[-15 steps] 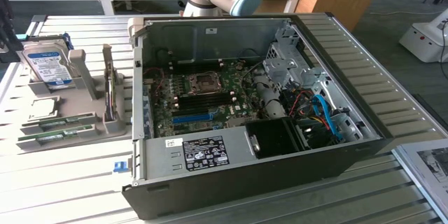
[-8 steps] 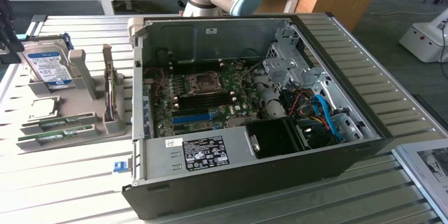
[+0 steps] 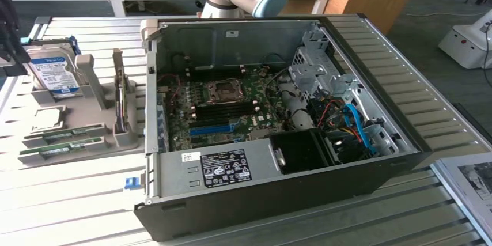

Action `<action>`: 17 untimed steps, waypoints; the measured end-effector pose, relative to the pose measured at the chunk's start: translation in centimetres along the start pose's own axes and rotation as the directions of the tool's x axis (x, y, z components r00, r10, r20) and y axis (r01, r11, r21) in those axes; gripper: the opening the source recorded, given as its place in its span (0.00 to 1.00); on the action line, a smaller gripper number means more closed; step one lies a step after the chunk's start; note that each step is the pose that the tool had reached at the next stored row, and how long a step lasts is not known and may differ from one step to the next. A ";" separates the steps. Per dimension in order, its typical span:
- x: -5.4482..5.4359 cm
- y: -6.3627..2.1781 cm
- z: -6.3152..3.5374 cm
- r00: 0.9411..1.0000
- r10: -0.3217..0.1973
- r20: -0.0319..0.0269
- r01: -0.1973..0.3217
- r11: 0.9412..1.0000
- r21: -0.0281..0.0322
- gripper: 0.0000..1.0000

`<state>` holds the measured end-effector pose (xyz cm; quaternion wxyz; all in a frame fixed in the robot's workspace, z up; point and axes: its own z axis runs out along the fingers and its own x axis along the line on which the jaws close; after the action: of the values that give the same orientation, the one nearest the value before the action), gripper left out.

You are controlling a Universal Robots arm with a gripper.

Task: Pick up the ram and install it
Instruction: 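Pick up the ram and move it above insertion slot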

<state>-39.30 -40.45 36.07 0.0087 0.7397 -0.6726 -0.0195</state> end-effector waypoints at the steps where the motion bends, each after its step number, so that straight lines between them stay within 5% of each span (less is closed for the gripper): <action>1: 0.0 -0.01 0.15 1.000 0.000 0.000 0.000 1.000 0.000 0.36; 17: 0.0 -0.10 2.64 1.000 0.000 -0.002 0.000 1.000 0.000 0.36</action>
<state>-39.30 -40.45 33.43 0.0096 0.7397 -0.6726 -0.0187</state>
